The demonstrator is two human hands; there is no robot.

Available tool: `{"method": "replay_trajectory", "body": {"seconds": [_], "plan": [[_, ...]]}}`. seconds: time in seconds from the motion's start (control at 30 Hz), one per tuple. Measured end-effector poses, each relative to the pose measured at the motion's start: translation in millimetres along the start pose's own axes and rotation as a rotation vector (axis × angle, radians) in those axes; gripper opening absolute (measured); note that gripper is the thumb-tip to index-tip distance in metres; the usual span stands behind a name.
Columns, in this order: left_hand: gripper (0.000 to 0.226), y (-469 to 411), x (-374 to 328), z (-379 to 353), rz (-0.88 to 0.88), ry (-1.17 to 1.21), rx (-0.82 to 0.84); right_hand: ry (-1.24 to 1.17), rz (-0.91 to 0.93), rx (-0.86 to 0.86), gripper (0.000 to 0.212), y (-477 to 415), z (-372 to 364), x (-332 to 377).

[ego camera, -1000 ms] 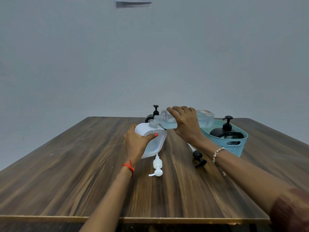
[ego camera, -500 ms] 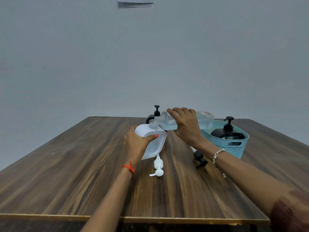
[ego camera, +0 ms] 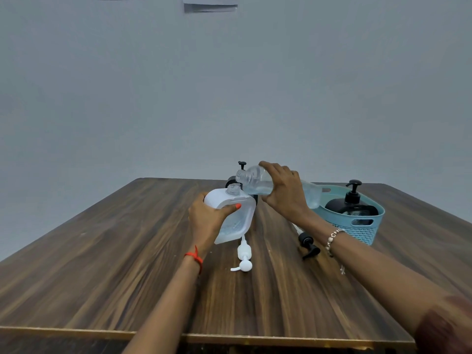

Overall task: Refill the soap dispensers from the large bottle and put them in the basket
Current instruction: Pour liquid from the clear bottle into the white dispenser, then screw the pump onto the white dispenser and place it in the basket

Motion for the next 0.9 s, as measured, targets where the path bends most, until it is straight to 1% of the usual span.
{"method": "replay_trajectory", "body": {"seconds": [0.1,0.17,0.27,0.4,0.47,0.67,0.77,0.9], "plan": [[0.056,-3,3,1,0.017,0.035,0.019,-0.323,-0.163,0.044,0.064,-3,0,-15],[0.056,-5,6,1,0.03,0.053,0.03,-0.526,-0.287,0.064,0.068,-3,0,-29],[0.056,-7,12,3,0.054,0.076,0.038,-0.707,-0.445,0.122,0.073,6,-9,-48],[0.055,-6,15,4,0.065,0.077,0.037,-0.969,-0.586,0.165,0.065,22,-29,-63],[0.054,-6,15,5,0.062,0.085,0.041,-1.067,-0.613,0.204,0.067,28,-41,-67],[0.05,-9,17,7,0.06,0.12,0.055,-1.263,-0.657,0.229,0.087,38,-60,-76],[0.049,-12,18,10,0.063,0.117,0.058,-1.284,-0.618,0.282,0.09,37,-62,-74],[0.048,-14,21,13,0.088,0.148,0.05,-1.212,-0.546,0.336,0.105,31,-53,-74]]}}
Point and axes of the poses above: each hand's wrist, its own y-axis away from the middle knuckle, its own z-axis out of the back of the hand, x = y × z, the point moved 8 cm from there along -y, towards the middle knuckle, and after that the axes turned 8 degrees about x, right-handed, at the moved point
